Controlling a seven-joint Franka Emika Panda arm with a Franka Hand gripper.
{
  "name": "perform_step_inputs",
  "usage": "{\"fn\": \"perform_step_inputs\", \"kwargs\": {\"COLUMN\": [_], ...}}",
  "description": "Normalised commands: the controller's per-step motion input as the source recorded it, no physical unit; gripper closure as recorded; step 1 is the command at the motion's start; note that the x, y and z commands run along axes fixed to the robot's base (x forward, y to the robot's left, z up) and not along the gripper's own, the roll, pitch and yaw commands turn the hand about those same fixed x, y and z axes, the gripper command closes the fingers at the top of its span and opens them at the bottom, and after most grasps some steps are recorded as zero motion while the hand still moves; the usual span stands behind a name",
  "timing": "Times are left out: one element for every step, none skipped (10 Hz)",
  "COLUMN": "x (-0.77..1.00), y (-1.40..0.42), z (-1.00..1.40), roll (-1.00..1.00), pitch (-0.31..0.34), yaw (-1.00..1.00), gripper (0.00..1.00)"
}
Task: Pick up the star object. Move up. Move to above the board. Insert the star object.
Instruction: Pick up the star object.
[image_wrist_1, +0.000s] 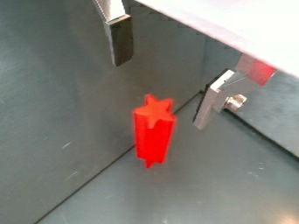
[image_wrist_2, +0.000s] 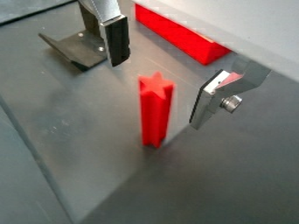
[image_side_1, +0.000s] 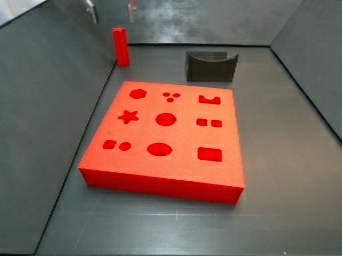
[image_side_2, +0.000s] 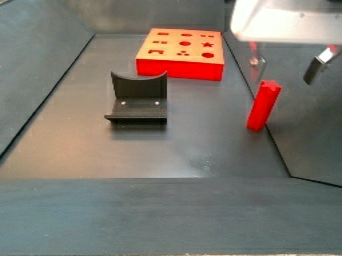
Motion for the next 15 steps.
{"fn": "perform_step_inputs", "kwargs": {"x": [-0.08,0.0,0.21,0.16,0.0,-0.18,-0.22,-0.03,0.0,0.0,0.0,0.0,0.0,0.0,0.0], "y": [-0.03,0.0,0.06,0.0,-0.07,-0.22,-0.18,0.0,0.0,0.0,0.0,0.0,0.0,0.0,0.0], "z": [-0.81,-0.8,-0.73,-0.77,-0.8,-0.84,-0.53,0.0,0.0,0.0,0.0,0.0,0.0,0.0,0.0], "roll": [0.09,0.07,0.0,0.0,0.09,0.19,0.18,-0.01,0.0,0.0,0.0,0.0,0.0,0.0,0.0], "pitch": [-0.22,-0.22,-0.194,-0.219,-0.221,-0.151,-0.16,-0.021,-0.02,0.0,0.0,0.0,0.0,0.0,0.0], "yaw": [0.16,0.15,0.03,0.0,0.0,0.12,0.14,0.0,0.0,0.0,0.0,0.0,0.0,0.0,0.0], "gripper": [0.0,0.0,0.0,0.0,0.0,0.0,0.0,0.0,0.0,0.0,1.0,1.0,1.0,1.0,1.0]}}
